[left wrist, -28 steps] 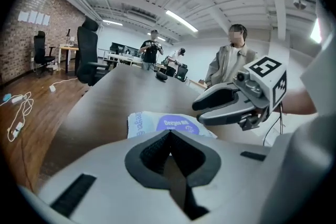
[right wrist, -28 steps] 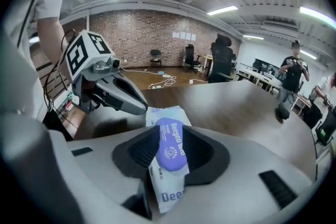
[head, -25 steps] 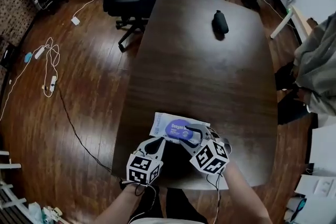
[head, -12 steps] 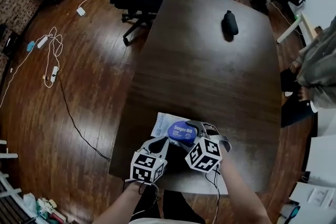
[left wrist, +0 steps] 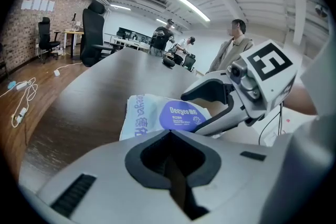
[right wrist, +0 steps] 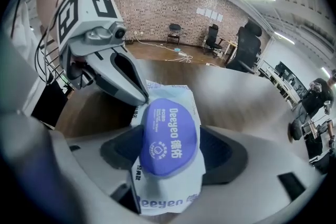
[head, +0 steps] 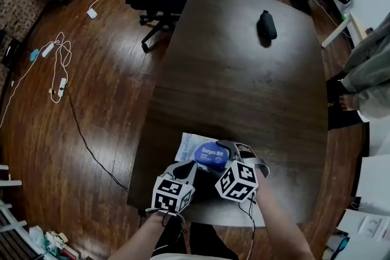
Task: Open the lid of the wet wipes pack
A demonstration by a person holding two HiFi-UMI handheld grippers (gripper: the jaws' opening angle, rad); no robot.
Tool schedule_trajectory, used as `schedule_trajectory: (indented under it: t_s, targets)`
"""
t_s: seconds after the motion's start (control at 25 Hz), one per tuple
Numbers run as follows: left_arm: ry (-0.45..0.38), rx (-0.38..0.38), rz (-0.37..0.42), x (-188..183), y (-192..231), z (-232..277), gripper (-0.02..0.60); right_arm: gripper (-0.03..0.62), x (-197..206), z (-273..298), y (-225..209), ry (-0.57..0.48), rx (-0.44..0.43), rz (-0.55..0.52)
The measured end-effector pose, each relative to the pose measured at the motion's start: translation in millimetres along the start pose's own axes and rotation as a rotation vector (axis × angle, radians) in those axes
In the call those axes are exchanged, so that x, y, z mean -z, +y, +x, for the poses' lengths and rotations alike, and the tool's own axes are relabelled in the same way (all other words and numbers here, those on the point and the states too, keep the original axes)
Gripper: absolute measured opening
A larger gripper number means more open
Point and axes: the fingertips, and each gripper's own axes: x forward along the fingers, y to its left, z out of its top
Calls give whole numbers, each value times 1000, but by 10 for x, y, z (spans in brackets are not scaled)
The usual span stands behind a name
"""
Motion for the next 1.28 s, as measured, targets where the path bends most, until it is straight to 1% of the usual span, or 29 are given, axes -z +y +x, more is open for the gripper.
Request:
schedule_trajectory:
  t_s: [0.16, 0.24, 0.4, 0.56, 0.76, 0.92, 0.96, 1.0, 1.08, 1.2, 1.28]
  targets:
    - [24, 0, 10, -25, 2, 3, 0, 319, 14, 12, -21, -7, -47, 51]
    - [43, -1, 13, -7, 25, 20, 0, 319, 17, 42, -31, -12, -102, 96]
    - [63, -8, 30, -9, 20, 30, 0, 319, 21, 35, -43, -42, -240, 194]
    - [56, -2, 23, 10, 14, 43, 0, 319, 27, 16, -65, -78, -348, 267]
    - [46, -9, 23, 15, 1, 65, 0, 319, 24, -5, -82, -118, -421, 331]
    - [50, -12, 42, -31, 1, 54, 0, 319, 4, -40, -139, -162, -522, 431]
    - [51, -12, 41, -32, 2, 46, 0, 319, -8, -51, -147, -172, -537, 442]
    - [49, -13, 37, -26, 3, 40, 0, 319, -19, -65, -150, -177, -539, 439]
    - [39, -18, 23, -22, 0, 22, 0, 319, -40, -107, -165, -187, -506, 413]
    - [15, -20, 14, -19, 0, -7, 0, 319, -97, -227, -262, -240, -408, 389]
    - [1, -18, 12, -20, -5, -24, 0, 319, -135, -329, -367, -293, -349, 399]
